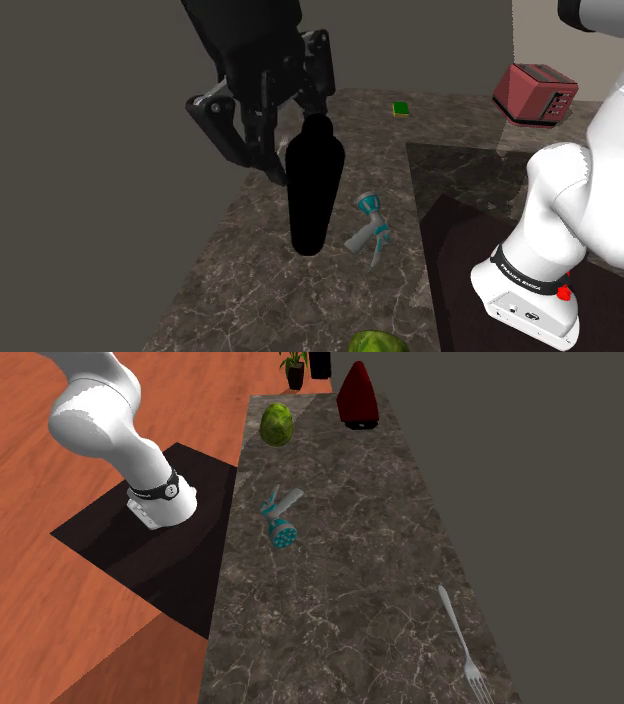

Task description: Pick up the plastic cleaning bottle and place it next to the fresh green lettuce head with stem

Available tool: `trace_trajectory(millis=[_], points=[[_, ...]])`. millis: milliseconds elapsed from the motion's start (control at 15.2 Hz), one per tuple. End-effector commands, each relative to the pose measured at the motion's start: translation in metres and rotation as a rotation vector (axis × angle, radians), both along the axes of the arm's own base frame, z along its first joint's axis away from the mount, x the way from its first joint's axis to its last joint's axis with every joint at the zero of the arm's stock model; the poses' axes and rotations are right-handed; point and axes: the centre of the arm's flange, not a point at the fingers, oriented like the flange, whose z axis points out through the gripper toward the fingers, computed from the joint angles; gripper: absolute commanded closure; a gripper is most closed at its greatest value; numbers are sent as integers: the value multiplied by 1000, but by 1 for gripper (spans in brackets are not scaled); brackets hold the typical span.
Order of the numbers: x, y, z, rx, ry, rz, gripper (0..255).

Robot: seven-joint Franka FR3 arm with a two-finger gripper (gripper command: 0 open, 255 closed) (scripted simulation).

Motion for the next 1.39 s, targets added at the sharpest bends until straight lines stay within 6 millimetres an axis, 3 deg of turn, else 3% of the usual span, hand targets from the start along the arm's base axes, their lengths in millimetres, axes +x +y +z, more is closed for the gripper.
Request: trace_trajectory(millis=[0, 1320], points=[[0, 0, -10, 1, 0, 0, 255], [0, 0, -116, 1, 0, 0, 255]])
